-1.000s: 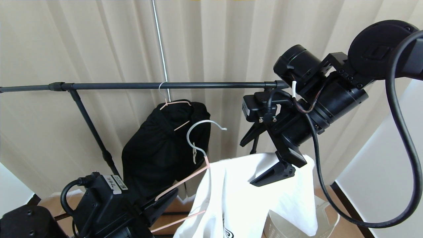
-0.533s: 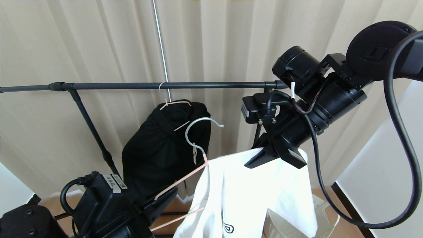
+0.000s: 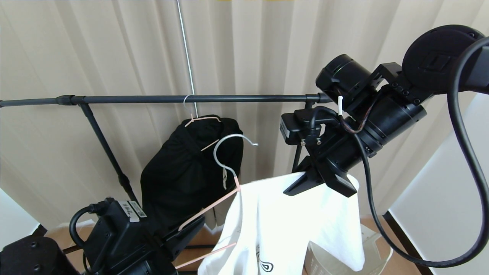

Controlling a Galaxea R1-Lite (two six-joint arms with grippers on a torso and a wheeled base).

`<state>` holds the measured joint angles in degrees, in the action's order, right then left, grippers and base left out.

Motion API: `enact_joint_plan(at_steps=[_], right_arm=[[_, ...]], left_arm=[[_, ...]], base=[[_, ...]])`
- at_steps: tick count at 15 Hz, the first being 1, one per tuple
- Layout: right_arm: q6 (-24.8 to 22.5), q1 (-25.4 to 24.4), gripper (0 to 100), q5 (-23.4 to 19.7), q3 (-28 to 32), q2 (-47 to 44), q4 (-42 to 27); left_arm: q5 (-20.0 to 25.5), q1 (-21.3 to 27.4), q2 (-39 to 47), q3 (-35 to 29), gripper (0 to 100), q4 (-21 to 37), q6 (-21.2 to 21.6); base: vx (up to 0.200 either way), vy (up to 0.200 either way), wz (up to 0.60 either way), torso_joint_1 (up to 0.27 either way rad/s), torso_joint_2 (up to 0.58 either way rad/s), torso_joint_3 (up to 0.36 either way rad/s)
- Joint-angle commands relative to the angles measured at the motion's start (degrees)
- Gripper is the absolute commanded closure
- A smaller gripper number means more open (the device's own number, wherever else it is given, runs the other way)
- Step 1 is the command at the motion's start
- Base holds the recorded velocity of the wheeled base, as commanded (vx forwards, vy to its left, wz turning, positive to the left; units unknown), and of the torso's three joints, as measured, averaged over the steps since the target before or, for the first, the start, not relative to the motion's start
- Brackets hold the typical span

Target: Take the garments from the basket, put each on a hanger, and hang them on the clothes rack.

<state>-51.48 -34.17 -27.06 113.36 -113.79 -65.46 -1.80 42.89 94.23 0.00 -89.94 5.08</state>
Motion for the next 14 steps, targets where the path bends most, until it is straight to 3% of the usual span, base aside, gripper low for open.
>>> enact_joint_plan(at_steps=[1,7,8,14], right_arm=[[0.0,0.0,100,0.0,-0.1,0.2,0.1],[0.0,0.0,100,0.0,-0.2,0.8,0.0],[0.0,0.0,100,-0.1,-0.2,0.8,0.0],[0.0,0.0,100,0.0,-2.2,2.0,0.1]], left_arm=[[0.0,-0.6,0.0,0.0,100,-0.1,0.2],[0.0,-0.7,0.1,0.0,100,-0.1,0.0],[0.0,-0.7,0.1,0.0,0,-0.1,0.0],[0.0,-1.8,-0.5,0.0,0,-0.1,-0.5]], base=[[0.0,0.0,0.0,0.0,0.0,0.0],[0.0,0.0,0.0,0.0,0.0,0.0],[0.0,0.0,0.0,0.0,0.0,0.0],[0.0,0.0,0.0,0.0,0.0,0.0]])
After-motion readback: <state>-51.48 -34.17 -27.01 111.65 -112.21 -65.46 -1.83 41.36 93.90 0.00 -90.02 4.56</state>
